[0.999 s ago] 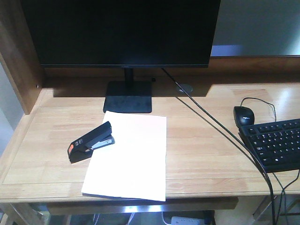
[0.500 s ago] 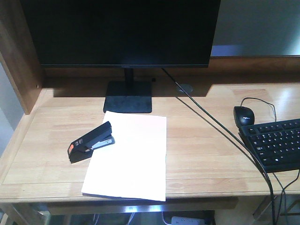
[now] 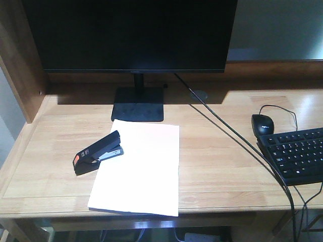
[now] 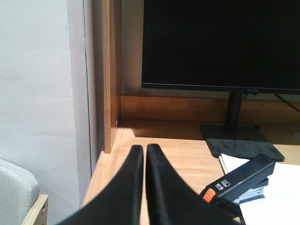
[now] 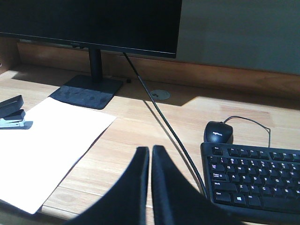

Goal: Grab stapler and paper to desk for stapling

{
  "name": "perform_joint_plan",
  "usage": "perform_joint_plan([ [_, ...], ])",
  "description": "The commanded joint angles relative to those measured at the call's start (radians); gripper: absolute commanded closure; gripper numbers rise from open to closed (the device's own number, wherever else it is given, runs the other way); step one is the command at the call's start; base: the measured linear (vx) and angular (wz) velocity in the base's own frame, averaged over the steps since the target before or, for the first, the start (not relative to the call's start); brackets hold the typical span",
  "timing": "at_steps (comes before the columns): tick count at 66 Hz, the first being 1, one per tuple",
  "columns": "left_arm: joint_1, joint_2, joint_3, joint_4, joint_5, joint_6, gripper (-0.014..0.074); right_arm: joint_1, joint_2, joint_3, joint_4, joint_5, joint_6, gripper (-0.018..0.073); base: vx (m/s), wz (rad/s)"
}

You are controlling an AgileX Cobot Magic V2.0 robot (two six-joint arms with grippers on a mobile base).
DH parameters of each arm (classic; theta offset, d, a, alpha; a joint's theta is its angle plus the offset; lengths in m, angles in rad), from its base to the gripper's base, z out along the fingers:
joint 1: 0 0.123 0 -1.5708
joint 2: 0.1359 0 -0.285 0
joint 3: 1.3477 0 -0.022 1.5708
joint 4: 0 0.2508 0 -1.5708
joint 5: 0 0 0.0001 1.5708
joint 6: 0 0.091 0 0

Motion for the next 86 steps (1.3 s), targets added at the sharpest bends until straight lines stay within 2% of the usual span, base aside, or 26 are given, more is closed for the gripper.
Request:
perform_joint_plan([
  [1,-0.005,-0.014,0.027,-0.002,-0.068,0.000,0.0603,-0.004,0.009,-0.026,-0.019,-0.067,0.003,0.0568,0.00,0.00],
  [21,-0.005,-0.014,0.027,-0.002,-0.068,0.000,0.0603,-0.005,0.009,-0.002,-0.016,-0.066,0.003,0.0568,0.00,0.00],
  [26,-0.005,-0.014,0.027,-0.002,-0.068,0.000,0.0603,-0.022,0.009,0.008,-0.015,-0.070,-0.034,0.0568,0.00,0.00],
  [34,-0.005,-0.014,0.027,-0.002,-0.068,0.000,0.0603,-0.133,0.009,0.044,0.081,-0.141,-0.158,0.0568,0.00,0.00],
  [41,-0.005,-0.014,0.027,-0.002,-0.068,0.000,0.0603,-0.270,0.009,0.096,0.228,-0.244,-0.299,0.0568,0.00,0.00],
  [49,-0.005,-0.014,0.027,-0.002,-0.068,0.000,0.0603,-0.357,0.006,0.164,0.298,-0.375,-0.347,0.0568,0.00,0.00],
  [61,-0.005,-0.014,0.027,-0.002,-0.068,0.000,0.0603,-0.363,-0.097,0.262,0.298,-0.500,-0.342,0.0568,0.00,0.00],
  [71,-0.005,-0.015,0.027,-0.002,-0.067,0.000,0.0603,-0.365,-0.135,0.272,0.305,-0.449,-0.340,0.0568,0.00,0.00],
  [86,-0.005,-0.014,0.027,-0.002,-0.066,0.000,0.0603,-0.366,-0.135,0.272,0.305,-0.444,-0.333,0.0568,0.00,0.00],
])
